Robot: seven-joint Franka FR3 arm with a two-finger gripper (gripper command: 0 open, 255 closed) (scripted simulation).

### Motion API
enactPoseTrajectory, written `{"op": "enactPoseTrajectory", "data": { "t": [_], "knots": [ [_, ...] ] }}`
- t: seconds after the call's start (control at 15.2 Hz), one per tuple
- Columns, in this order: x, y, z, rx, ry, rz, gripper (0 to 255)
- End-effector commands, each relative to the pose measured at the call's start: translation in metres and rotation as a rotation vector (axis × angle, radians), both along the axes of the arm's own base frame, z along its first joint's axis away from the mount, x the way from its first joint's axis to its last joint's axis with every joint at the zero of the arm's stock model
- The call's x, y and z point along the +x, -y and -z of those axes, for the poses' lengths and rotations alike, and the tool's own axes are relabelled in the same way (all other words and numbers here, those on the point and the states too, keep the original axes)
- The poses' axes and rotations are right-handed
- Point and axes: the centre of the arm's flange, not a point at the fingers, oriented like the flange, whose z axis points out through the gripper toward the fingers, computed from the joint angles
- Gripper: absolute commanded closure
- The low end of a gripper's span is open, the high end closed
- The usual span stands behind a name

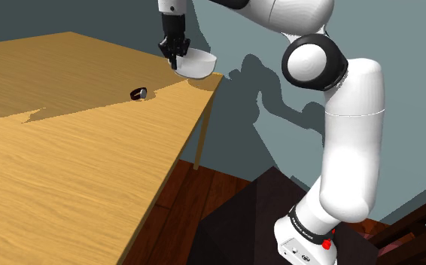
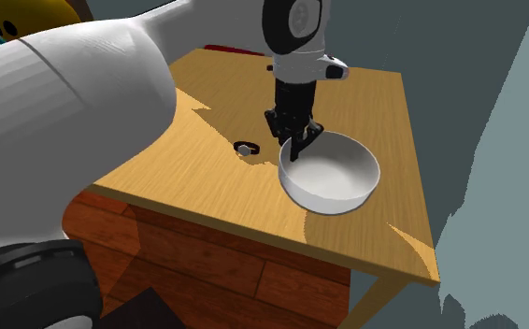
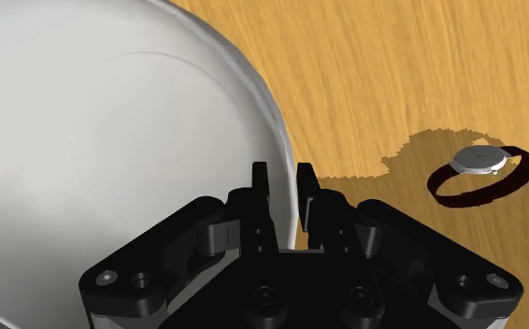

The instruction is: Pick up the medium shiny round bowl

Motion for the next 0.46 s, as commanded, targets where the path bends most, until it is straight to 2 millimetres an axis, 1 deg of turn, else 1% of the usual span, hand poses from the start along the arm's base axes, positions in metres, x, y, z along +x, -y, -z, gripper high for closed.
{"op": "enactPoseTrajectory", "data": {
  "t": [0.0,0.26,0.4],
  "knots": [
    [-0.001,0.0,-0.01,0.0,0.0,0.0,255],
    [-0.001,0.0,-0.031,0.0,0.0,0.0,255],
    [-0.001,0.0,-0.032,0.0,0.0,0.0,255]
  ]
}}
